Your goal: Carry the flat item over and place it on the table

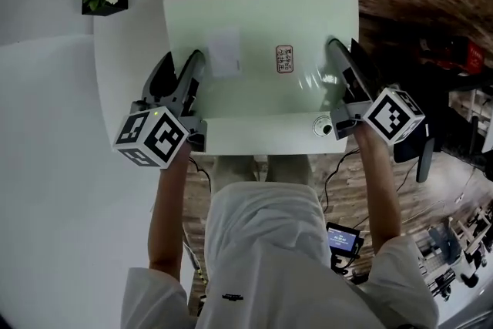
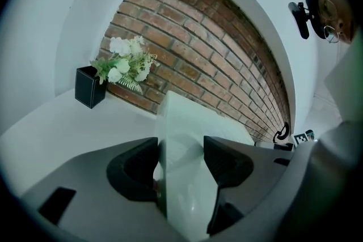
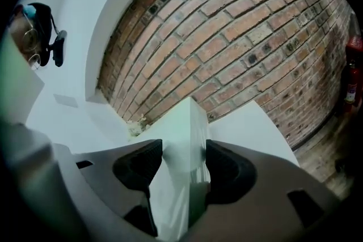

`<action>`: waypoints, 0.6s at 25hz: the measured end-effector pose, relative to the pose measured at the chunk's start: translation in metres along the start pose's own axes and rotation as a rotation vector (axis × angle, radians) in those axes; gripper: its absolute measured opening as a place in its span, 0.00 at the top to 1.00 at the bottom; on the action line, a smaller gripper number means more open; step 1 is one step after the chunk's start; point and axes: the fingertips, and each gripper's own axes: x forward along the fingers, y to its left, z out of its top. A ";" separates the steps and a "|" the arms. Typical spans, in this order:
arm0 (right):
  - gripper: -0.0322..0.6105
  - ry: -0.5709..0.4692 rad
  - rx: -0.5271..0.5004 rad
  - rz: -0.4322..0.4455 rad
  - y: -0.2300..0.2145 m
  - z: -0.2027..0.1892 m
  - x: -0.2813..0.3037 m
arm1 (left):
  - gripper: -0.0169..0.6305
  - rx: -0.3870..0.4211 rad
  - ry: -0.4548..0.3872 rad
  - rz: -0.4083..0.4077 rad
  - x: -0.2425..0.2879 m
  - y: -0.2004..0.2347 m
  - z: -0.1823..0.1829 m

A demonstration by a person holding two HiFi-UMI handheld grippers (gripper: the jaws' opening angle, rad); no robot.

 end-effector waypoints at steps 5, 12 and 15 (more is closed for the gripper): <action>0.54 0.015 0.021 -0.017 -0.031 -0.007 0.022 | 0.57 0.001 0.028 0.006 0.033 0.011 -0.010; 0.54 0.006 0.054 0.011 -0.049 -0.007 0.056 | 0.57 -0.009 0.037 0.008 0.068 0.031 -0.013; 0.54 0.023 0.036 -0.022 -0.060 -0.005 0.064 | 0.57 -0.014 0.041 0.008 0.080 0.037 -0.012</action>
